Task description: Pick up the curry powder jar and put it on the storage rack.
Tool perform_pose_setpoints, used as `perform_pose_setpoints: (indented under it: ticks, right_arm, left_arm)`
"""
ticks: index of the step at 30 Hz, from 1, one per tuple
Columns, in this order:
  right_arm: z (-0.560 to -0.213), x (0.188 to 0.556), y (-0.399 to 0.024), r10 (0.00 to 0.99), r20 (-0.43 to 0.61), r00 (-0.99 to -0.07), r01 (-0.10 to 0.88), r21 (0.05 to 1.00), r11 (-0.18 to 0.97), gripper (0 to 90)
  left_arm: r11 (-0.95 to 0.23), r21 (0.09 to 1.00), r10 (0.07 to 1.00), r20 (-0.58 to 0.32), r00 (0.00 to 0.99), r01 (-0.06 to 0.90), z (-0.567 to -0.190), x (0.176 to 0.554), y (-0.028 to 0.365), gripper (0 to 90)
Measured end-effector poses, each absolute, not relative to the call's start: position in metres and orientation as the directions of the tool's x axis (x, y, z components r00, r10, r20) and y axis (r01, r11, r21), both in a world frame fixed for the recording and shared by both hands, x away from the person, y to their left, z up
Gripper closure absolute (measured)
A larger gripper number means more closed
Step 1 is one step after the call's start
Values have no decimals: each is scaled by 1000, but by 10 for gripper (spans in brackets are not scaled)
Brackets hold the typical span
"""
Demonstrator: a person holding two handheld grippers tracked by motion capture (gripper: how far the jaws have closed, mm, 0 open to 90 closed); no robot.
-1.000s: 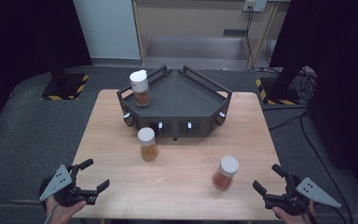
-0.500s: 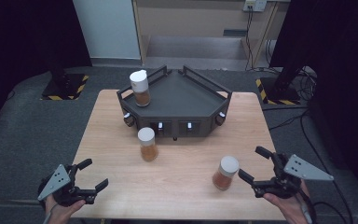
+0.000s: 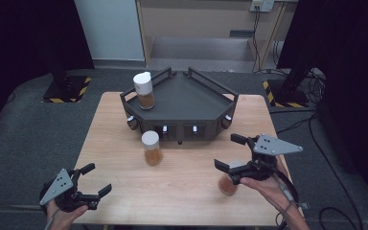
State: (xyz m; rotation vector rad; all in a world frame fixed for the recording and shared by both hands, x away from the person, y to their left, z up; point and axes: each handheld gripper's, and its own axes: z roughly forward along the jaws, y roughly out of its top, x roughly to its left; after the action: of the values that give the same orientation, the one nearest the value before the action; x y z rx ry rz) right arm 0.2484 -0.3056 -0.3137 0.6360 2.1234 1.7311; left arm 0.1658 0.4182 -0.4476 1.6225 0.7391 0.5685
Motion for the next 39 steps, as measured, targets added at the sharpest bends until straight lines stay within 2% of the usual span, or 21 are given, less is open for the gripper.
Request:
perform_pose_setpoints:
  ticks: [12,39]
  right_arm:
    - [-294,283,-253,495,-8,-869,131,961,245,28]
    - [-303,343,-141,435,2,-900,180,913,367,24]
  left_arm:
    - [-84,984,738,-43,673,155,-449,164,420,10]
    - [-91,983,735,-43,677,161,-449,166,420,11]
